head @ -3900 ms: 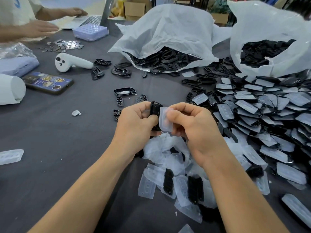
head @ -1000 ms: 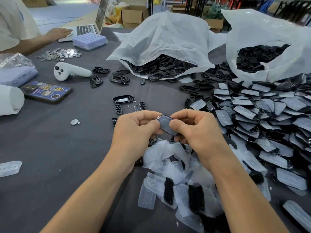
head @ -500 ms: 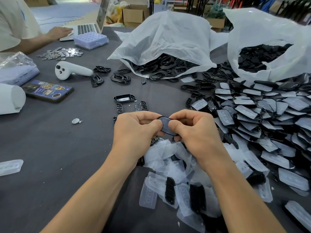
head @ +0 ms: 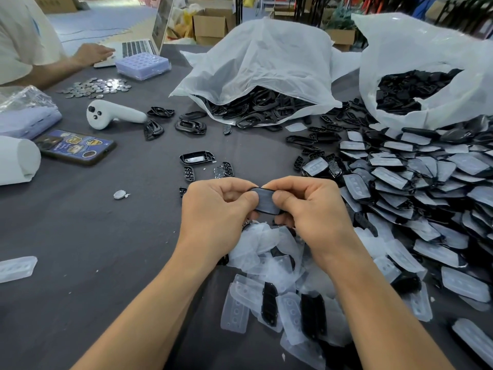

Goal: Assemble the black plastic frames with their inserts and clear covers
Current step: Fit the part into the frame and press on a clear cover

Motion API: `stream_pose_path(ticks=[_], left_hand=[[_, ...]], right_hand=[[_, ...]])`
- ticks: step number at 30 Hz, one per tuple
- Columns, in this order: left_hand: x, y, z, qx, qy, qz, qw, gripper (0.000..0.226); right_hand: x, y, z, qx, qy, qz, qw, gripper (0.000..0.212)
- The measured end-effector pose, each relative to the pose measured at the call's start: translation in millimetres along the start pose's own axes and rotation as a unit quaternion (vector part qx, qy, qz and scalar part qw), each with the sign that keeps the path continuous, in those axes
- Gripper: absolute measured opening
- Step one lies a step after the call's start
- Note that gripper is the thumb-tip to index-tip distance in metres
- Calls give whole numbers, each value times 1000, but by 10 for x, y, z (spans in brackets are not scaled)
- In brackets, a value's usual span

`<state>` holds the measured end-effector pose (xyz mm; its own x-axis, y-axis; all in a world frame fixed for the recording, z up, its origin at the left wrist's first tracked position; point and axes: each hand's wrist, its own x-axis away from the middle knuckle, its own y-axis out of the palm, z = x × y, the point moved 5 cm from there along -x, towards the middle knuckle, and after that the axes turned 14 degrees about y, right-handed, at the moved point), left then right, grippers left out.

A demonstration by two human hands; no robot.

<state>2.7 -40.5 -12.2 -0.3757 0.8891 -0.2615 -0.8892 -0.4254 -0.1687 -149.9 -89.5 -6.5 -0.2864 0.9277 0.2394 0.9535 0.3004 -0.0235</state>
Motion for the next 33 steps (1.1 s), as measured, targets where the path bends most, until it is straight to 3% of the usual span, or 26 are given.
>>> stream_pose_path(ticks=[6, 13, 22, 27, 33], left_hand=[[-2, 6, -14, 37, -3, -36, 999, 24], [18, 54, -2, 99, -43, -75, 991, 39], [9, 43, 9, 22, -46, -83, 995, 27], [29, 36, 1, -8, -56, -61, 997, 25], [59, 38, 34, -43, -20, -47, 998, 31]], right_hand=[[-31, -28, 32, 28, -12, 40, 999, 37], [-48, -81, 18, 82, -45, 82, 992, 41], [-35, -47, 6, 107, -58, 67, 990, 38], [-7, 2, 20, 128, -71, 71, 987, 10], [-61, -1, -13, 137, -81, 37, 987, 21]])
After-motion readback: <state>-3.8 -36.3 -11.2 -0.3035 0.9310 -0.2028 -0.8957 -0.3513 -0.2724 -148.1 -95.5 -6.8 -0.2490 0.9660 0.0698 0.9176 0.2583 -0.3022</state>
